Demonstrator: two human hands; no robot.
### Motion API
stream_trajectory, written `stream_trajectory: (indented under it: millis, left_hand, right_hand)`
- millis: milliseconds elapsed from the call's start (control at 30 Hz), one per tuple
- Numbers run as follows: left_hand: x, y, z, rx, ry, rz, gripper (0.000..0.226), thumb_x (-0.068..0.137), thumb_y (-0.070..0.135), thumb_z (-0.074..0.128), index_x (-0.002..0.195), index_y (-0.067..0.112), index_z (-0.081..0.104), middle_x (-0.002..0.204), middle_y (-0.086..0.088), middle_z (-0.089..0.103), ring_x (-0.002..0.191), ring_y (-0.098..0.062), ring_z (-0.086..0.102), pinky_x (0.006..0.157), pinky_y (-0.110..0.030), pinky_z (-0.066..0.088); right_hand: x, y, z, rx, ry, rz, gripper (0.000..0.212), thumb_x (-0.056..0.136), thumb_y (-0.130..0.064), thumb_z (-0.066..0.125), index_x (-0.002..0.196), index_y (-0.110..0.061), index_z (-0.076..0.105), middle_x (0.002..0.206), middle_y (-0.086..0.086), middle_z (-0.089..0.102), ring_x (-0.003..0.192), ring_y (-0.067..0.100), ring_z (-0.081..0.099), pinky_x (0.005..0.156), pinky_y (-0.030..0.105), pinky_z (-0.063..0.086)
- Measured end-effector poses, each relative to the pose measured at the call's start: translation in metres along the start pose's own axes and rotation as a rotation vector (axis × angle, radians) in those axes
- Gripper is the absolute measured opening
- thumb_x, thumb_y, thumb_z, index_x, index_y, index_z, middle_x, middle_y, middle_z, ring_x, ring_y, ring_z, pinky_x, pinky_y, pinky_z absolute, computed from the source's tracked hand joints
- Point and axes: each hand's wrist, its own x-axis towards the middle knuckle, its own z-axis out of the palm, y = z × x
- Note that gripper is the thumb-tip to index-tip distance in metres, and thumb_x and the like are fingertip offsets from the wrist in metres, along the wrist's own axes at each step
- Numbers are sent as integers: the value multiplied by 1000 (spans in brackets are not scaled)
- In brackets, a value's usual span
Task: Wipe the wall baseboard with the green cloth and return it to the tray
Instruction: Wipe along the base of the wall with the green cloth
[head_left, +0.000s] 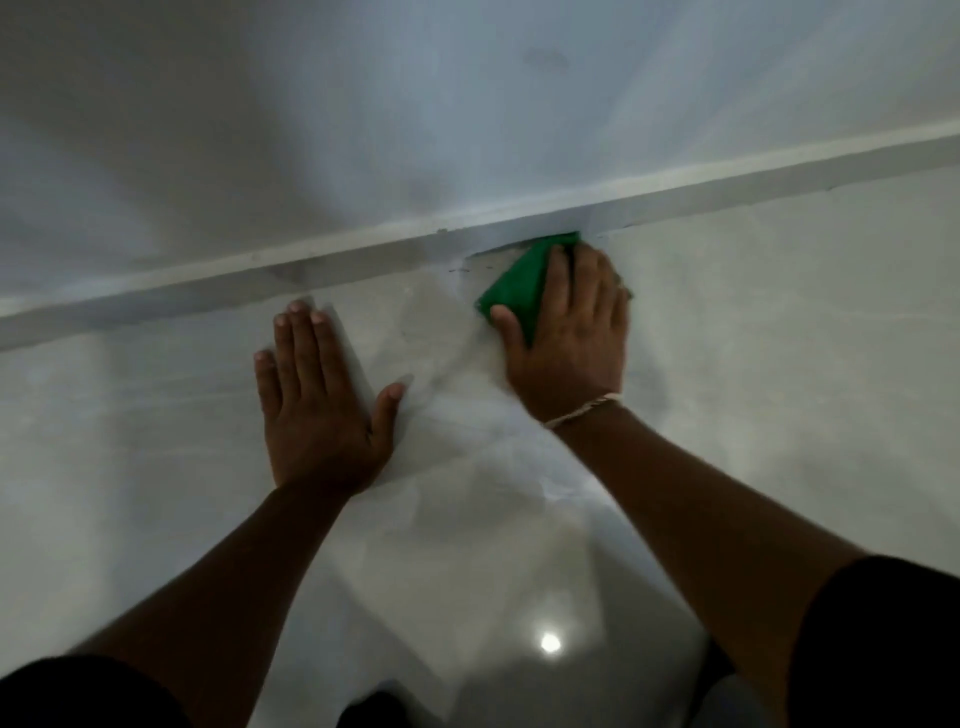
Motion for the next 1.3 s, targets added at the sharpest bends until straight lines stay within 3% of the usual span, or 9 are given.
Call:
stream_trajectory:
  millis: [133, 233, 433, 533, 667, 767, 967, 1133, 1300]
  left_hand:
    - [0, -7, 0, -38, 10, 36, 97, 93, 70, 26, 160, 1, 9, 170, -20, 9, 159, -33, 6, 128, -52, 7]
    - [1, -9, 1, -22, 19, 29, 98, 93, 70, 26, 160, 1, 9, 170, -21, 8, 159, -33, 6, 128, -52, 7]
    - [1, -9, 2, -26, 32, 42, 98, 92, 70, 27, 159, 1, 9, 170, -21, 10, 159, -34, 8, 128, -53, 10]
    - [1, -19, 1, -25, 18, 48, 99, 91, 72, 25, 160, 3, 7, 170, -20, 8, 159, -33, 6, 128, -54, 11]
    - [0, -37, 0, -23, 15, 46, 100, 91, 72, 29, 160, 4, 5, 171, -21, 5, 160, -33, 4, 128, -55, 11]
    - [1, -38, 2, -9, 30, 46, 100, 91, 71, 30, 160, 3, 6, 170, -21, 7, 159, -34, 5, 128, -54, 11]
    - [2, -40, 1, -34, 3, 52, 103, 90, 74, 26, 160, 2, 5, 170, -21, 5, 160, -33, 3, 129, -52, 8]
    - [2, -40, -3, -26, -29, 56, 104, 90, 76, 24, 160, 2, 3, 171, -20, 2, 160, -32, 0, 129, -52, 7]
    - [1, -38, -3, -42, -20, 51, 102, 91, 74, 25, 160, 1, 6, 171, -21, 5, 160, -34, 3, 129, -54, 8]
  right_hand:
    - [34, 55, -13, 18, 29, 332, 87, 93, -63, 34, 153, -1, 20, 161, 21, 18, 150, 38, 14, 120, 54, 16]
    - [44, 37, -13, 60, 10, 477, 88, 94, -61, 33, 154, 0, 12, 164, 20, 8, 152, 37, 4, 122, 55, 7]
    - [-7, -59, 3, 94, -112, 218, 85, 95, -59, 33, 154, -2, 11, 164, 20, 5, 152, 37, 2, 120, 55, 3]
    - [-8, -33, -1, 79, -140, 83, 83, 95, -59, 32, 155, -5, 12, 164, 17, 8, 152, 34, 5, 123, 52, 6]
    - [21, 23, -14, 80, -57, 338, 84, 96, -57, 34, 155, -3, 9, 165, 17, 6, 152, 33, 4, 123, 51, 8]
    - [31, 10, -15, 107, -51, 507, 86, 96, -56, 34, 155, -1, 5, 165, 18, 1, 152, 34, -1, 123, 52, 4]
    - [-11, -116, 8, 122, -182, 353, 89, 95, -52, 37, 153, 2, -4, 163, 23, -6, 151, 40, -8, 119, 57, -2]
    - [-15, -73, 2, 74, -183, 170, 87, 95, -56, 36, 155, -3, 1, 164, 18, -4, 152, 35, -5, 121, 51, -2]
    - [18, -48, -4, 84, -85, 510, 92, 93, -58, 37, 154, 1, 0, 164, 21, -4, 151, 38, -5, 122, 56, 3]
